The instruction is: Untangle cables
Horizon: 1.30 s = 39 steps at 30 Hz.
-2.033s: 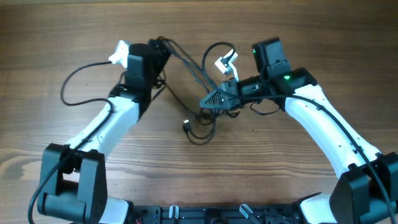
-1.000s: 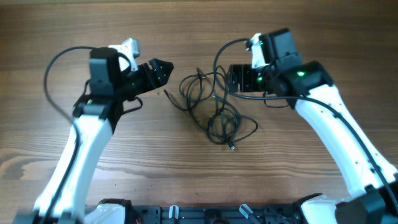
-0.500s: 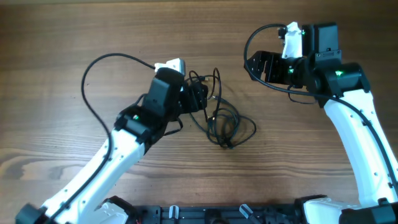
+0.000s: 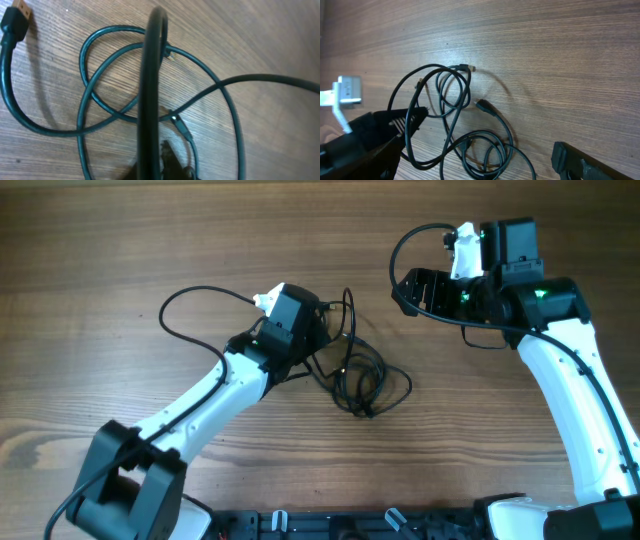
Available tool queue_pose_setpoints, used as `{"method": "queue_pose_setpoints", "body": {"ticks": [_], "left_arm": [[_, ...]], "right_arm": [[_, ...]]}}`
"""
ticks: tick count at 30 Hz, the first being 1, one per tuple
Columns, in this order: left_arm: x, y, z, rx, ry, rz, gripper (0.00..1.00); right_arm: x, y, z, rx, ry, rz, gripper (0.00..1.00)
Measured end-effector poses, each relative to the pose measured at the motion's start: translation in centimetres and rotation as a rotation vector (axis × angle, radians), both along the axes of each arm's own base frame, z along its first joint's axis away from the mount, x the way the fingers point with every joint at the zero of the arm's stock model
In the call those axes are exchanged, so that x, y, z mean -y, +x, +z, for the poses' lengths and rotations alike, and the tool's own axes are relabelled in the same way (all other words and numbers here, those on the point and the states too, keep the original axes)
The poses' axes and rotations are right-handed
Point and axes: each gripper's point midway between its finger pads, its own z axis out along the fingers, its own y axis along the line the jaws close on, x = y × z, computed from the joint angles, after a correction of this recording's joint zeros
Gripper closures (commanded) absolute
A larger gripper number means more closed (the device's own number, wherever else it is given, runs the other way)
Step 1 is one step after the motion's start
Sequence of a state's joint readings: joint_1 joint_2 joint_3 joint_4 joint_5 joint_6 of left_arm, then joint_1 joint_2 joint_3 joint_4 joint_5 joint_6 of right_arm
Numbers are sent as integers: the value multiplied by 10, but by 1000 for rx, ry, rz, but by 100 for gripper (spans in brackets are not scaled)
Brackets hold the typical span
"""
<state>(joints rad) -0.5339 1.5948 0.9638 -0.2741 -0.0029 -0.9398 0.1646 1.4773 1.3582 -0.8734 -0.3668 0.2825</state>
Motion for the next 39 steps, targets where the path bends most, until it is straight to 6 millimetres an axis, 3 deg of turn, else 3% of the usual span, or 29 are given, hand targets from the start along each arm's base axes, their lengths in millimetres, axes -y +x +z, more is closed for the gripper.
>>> {"method": "queue_pose_setpoints", "body": {"ticks": [2, 8, 11, 12, 16, 17, 20, 22, 26, 29, 30, 33, 36, 39], "left_arm": [[-1, -1, 8, 15, -3, -6, 37], [-5, -9, 17, 29, 33, -55, 58], [-7, -12, 56, 121, 4, -75, 63], [-8, -14, 60, 127, 2, -76, 63], [-11, -22, 53, 87, 20, -91, 56], [-11, -22, 47, 73, 29, -94, 59], [-8, -19, 17, 7, 62, -100, 93], [-8, -19, 10, -4, 72, -106, 96], [-7, -17, 16, 14, 60, -101, 96], [-9, -18, 49, 89, 20, -95, 96], [-15, -19, 80, 163, -17, -80, 96], [-24, -26, 141, 315, -105, -63, 96], [-27, -39, 218, 527, -256, -65, 96], [-30, -48, 264, 656, -365, -53, 96]], "right_arm": [[0, 0, 0, -2, 0, 0, 1], [0, -1, -1, 3, -9, 14, 1], [0, -1, -1, 5, -11, 18, 1], [0, -1, -1, 5, -11, 18, 1], [0, -1, -1, 4, -11, 18, 1], [0, -1, -1, 4, -11, 18, 1], [0, -2, -1, 0, -12, 18, 1], [0, -2, -1, 1, -13, 21, 1], [0, -2, -1, 1, -13, 21, 1], [0, -2, -1, 1, -13, 21, 1], [0, -2, -1, 1, -13, 21, 1], [-2, -3, -1, -2, 0, 30, 1], [-9, -6, 2, -4, 37, 59, 1], [-17, -9, 6, 0, 74, 105, 1]]}}
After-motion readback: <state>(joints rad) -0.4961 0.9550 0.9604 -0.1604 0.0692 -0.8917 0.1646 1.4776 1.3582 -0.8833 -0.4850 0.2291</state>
